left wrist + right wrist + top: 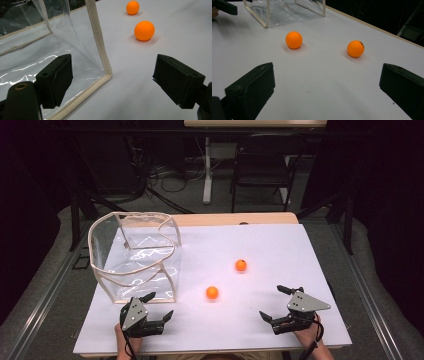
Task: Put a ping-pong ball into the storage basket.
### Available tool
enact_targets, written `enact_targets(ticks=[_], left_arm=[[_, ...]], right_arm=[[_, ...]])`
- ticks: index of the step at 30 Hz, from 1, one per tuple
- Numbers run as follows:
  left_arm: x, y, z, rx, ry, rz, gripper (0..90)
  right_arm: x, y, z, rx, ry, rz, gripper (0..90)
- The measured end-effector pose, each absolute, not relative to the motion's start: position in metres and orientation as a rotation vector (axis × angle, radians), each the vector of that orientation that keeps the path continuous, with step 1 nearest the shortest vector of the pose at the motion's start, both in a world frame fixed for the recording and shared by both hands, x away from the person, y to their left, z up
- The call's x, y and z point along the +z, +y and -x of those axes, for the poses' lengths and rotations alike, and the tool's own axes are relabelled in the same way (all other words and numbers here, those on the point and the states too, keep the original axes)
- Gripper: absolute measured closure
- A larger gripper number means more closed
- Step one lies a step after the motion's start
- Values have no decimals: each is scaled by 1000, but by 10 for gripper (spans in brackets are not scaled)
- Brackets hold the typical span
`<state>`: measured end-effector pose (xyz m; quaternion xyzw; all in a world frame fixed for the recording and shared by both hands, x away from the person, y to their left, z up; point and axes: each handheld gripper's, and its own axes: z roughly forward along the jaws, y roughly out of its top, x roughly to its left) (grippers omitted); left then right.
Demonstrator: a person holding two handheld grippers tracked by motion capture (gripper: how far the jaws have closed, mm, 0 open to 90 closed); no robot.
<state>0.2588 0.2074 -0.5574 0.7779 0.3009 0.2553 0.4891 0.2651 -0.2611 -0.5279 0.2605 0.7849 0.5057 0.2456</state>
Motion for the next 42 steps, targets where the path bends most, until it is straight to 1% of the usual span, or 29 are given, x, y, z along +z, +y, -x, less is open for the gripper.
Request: enact_targets(ticks=[13,42], left_arm=[[-557,208,-258,627,737,-1882,159],[-558,209,-258,624,740,-1878,159]], right_arm=[[-523,-248,-270,1363,2183,-686,0],[-510,-209,-303,1331,2319,-668,0]])
